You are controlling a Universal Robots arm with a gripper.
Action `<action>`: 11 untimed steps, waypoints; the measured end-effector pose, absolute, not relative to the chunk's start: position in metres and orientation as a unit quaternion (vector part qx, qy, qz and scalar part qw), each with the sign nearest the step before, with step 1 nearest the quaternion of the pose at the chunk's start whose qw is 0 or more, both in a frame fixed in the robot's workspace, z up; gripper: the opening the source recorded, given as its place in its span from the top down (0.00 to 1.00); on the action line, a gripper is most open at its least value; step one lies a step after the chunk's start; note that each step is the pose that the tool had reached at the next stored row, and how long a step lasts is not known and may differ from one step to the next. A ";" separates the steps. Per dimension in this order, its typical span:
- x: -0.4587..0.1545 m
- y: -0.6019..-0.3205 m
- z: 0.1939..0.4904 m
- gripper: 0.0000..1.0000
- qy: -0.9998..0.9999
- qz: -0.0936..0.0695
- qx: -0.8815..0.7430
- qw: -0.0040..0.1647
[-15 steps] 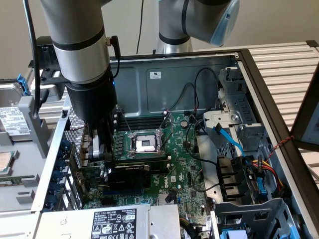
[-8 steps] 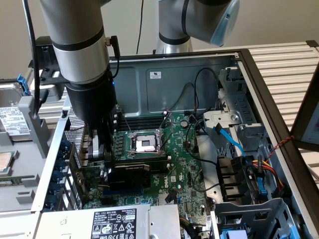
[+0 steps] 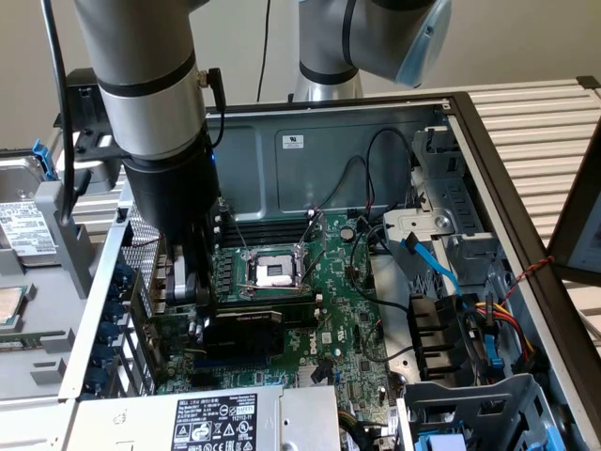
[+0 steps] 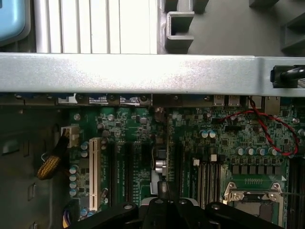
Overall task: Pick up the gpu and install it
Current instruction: 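Press down on the gpu until it lock into place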
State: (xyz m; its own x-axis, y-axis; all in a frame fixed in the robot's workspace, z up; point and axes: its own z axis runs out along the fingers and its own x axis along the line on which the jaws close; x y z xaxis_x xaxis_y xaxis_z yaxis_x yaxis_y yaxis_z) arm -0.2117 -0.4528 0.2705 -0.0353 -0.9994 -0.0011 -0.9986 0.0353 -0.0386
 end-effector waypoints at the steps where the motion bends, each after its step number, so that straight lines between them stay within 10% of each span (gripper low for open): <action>1: -0.212 -0.453 0.270 0.89 0.719 -0.013 -0.694 0.014; 11: -0.212 -0.454 0.271 0.89 0.719 -0.010 -0.694 0.017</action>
